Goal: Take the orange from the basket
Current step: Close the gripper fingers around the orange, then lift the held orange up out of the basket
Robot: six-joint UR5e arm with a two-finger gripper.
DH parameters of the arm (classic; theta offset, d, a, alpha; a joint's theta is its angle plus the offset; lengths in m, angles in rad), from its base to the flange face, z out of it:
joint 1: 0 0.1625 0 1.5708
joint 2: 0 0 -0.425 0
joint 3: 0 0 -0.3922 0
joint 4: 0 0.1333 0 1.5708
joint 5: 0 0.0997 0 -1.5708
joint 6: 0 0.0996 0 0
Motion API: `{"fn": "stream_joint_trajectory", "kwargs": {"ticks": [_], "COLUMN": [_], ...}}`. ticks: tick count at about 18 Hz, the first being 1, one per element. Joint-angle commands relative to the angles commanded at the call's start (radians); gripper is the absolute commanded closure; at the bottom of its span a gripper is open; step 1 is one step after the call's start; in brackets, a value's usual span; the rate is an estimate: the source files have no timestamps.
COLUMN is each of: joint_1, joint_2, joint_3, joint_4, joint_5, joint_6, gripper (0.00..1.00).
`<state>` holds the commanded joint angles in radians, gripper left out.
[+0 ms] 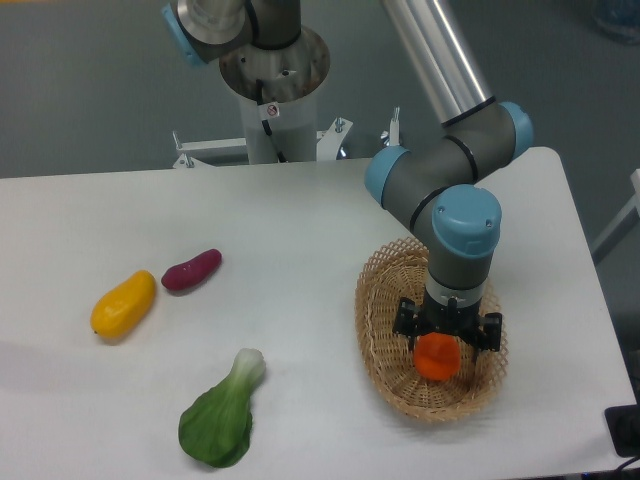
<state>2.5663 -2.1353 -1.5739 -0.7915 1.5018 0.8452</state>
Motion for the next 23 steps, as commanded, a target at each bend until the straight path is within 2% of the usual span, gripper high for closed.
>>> {"fn": "stream_joint_trajectory", "kwargs": {"ticks": [3, 7, 12, 13, 16, 18, 19, 23], "joint_1": [-0.002, -0.018, -0.023, -0.023, -0.023, -0.023, -0.023, -0.021], "joint_2": [-0.015, -0.031, -0.029, -0.028, -0.026, -0.025, -0.023, -0.014], "joint_3": [0.0, -0.005, -0.023, -0.026, -0.031, -0.028, -0.025, -0.011], "joint_4": [0.024, 0.029, 0.052, 0.061, 0.064, 0.064, 0.064, 0.066], "joint_5": [0.02, 0.049, 0.072, 0.072, 0.072, 0.072, 0.071, 0.072], "joint_6": [0.011, 0.003, -0.003, -0.002, 0.002, 0.008, 0.009, 0.023], "gripper": [0.0, 0.0, 0.0, 0.02, 0.29, 0.38, 0.41, 0.41]}}
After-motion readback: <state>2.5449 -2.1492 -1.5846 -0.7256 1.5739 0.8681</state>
